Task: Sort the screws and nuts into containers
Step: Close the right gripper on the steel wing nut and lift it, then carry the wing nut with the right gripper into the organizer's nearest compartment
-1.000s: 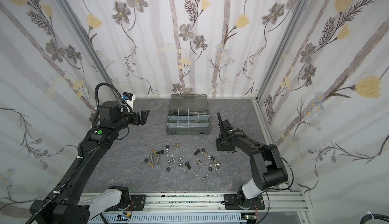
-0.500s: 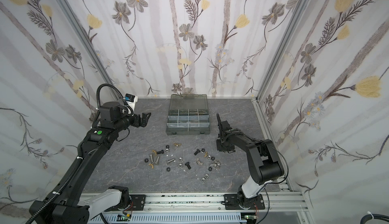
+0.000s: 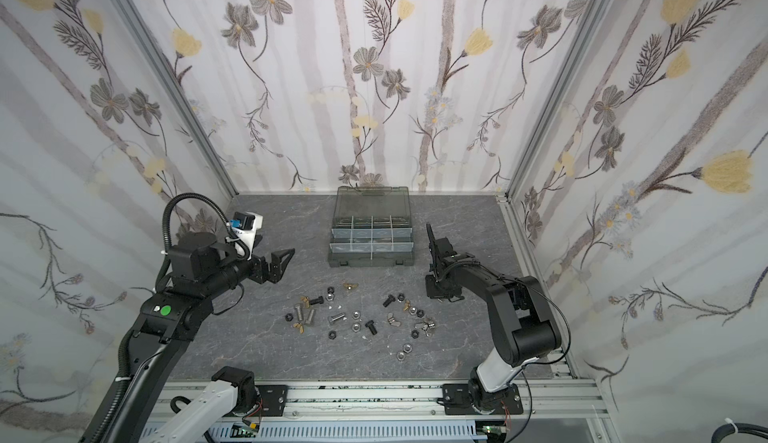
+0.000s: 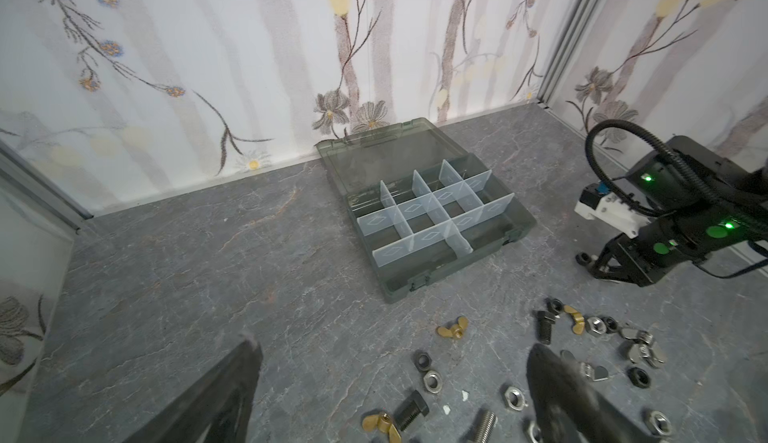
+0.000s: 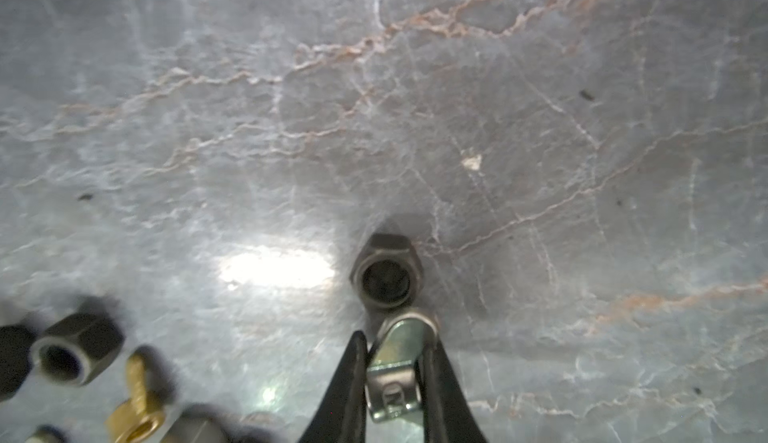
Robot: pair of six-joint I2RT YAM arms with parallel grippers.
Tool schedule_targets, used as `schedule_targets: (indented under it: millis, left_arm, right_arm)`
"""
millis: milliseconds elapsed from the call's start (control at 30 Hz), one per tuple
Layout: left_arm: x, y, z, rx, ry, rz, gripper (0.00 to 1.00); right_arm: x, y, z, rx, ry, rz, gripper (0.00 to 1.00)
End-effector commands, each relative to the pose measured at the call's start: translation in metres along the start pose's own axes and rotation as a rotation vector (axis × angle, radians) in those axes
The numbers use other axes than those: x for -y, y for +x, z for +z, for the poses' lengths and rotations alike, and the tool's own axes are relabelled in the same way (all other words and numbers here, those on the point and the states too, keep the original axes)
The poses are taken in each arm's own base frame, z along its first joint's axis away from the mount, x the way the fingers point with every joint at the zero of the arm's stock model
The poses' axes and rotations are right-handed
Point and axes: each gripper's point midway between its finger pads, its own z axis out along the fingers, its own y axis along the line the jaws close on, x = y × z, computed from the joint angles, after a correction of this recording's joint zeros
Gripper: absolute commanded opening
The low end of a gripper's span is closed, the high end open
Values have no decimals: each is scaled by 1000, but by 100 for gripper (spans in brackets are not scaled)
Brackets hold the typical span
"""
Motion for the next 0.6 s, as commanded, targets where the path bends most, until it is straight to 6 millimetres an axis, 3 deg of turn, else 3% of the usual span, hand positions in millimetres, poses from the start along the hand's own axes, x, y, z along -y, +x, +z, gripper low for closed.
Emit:
schedule_targets:
  millis: [0, 167, 267, 400, 567]
  left_arm:
    - [7, 11, -12, -15, 10, -37, 100]
    - [17, 22, -22, -53, 12, -9, 100]
    - [43, 42, -12, -121, 103, 41, 100]
    - [58, 50, -3, -148, 132, 95, 100]
    - [51, 39, -3, -122, 62, 124, 100]
  right_arm:
    - [-6, -11, -27, 27, -11, 4, 13]
    - [-18, -47, -72, 104, 2, -19, 12]
    - [-31, -72, -94, 153, -6, -40, 12]
    - [-46, -99, -101, 168, 11, -81, 13]
    - [-64, -130, -96, 199, -13, -97, 13]
